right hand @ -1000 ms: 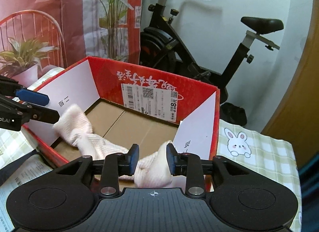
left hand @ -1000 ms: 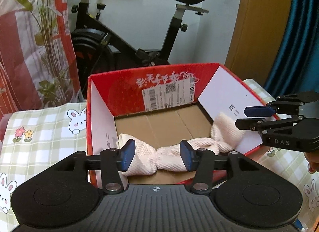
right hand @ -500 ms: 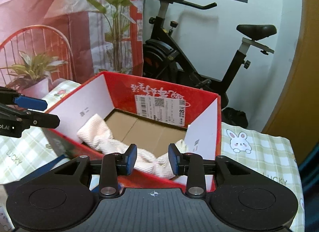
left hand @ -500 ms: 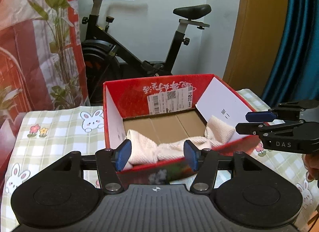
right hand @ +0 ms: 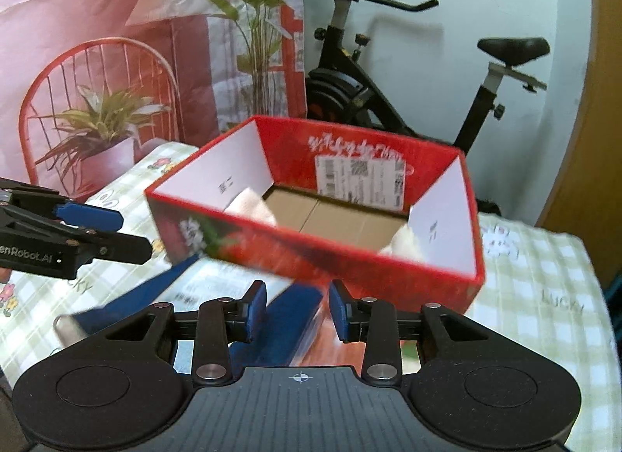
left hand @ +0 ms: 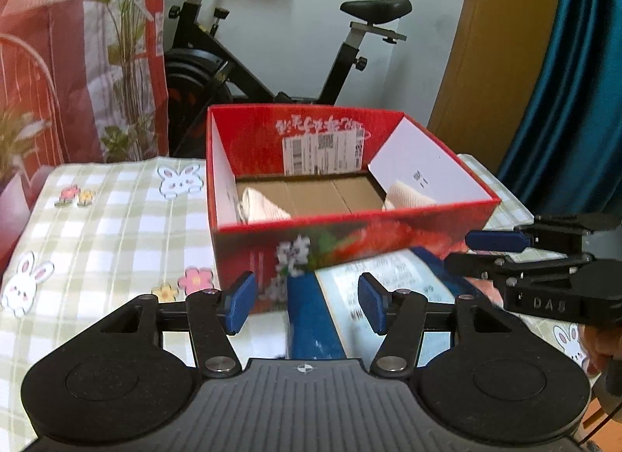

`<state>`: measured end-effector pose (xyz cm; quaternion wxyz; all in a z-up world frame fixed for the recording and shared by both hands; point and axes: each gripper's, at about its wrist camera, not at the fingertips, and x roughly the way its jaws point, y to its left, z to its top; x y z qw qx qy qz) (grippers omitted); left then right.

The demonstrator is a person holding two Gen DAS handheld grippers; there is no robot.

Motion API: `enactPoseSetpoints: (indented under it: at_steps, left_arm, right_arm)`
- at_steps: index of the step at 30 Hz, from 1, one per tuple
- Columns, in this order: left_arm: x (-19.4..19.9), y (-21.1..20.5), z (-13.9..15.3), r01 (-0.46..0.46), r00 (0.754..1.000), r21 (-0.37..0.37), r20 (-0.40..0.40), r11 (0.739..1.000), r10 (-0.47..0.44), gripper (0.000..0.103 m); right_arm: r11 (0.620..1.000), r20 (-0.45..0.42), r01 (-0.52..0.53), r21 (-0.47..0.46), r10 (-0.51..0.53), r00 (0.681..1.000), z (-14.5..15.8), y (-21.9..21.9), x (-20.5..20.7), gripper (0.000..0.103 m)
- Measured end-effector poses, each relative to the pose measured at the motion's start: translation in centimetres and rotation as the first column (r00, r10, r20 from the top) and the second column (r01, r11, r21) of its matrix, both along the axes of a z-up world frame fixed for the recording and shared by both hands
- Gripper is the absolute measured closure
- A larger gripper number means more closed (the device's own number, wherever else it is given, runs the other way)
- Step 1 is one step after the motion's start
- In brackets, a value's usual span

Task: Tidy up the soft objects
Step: 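Grasp the blue-and-white packaged bag with the right tool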

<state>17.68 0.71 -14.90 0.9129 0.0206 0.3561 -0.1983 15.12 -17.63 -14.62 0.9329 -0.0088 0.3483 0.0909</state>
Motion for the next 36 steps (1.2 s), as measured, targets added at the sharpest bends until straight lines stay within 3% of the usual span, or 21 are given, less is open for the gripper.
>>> enactPoseSetpoints:
  at_steps: [12, 20, 25, 28, 33, 36]
  left_arm:
    - [-1.5, 1.3, -3.6, -0.022, 0.996, -0.06, -0.09, 0.998, 0.016, 0.044]
    - [-1.2, 2.3, -5.9, -0.04, 0.988, -0.149, -0.152, 0.988, 0.017, 0.047]
    - [-0.7, 2.1, -6.3, -0.025, 0.988, -0.165, -0.152, 0.986, 0.0, 0.048]
    - [-0.5, 1.9, -6.5, -0.017, 0.988, -0.174, -0.153, 0.985, -0.01, 0.052]
    - [-0.9, 2.0, -6.1, -0.013, 0.992, -0.167, -0.129, 0.986, -0.008, 0.079]
    - [-1.1, 2.3, -5.5, -0.02, 0.994, -0.177, -0.111, 0.984, 0.0, 0.088]
  right_arm:
    - [1.0, 0.015, -0.01, 0.0, 0.01, 1.0, -3.3, 1.3, -4.2, 0.064]
    - [1.0, 0.035, -0.011, -0.004, 0.012, 0.999, -3.5, 1.5, -5.0, 0.067]
    - [1.0, 0.027, -0.016, -0.006, 0.016, 1.0, -3.5, 1.5, -4.6, 0.067]
    - [1.0, 0.024, -0.016, -0.01, 0.016, 1.0, -3.5, 1.7, -4.4, 0.067]
    - [1.0, 0.024, -0.016, -0.012, 0.016, 1.0, -3.4, 1.8, -4.4, 0.072]
    - [1.0, 0.036, -0.024, -0.004, 0.025, 0.999, -2.8, 1.9, -4.6, 0.078]
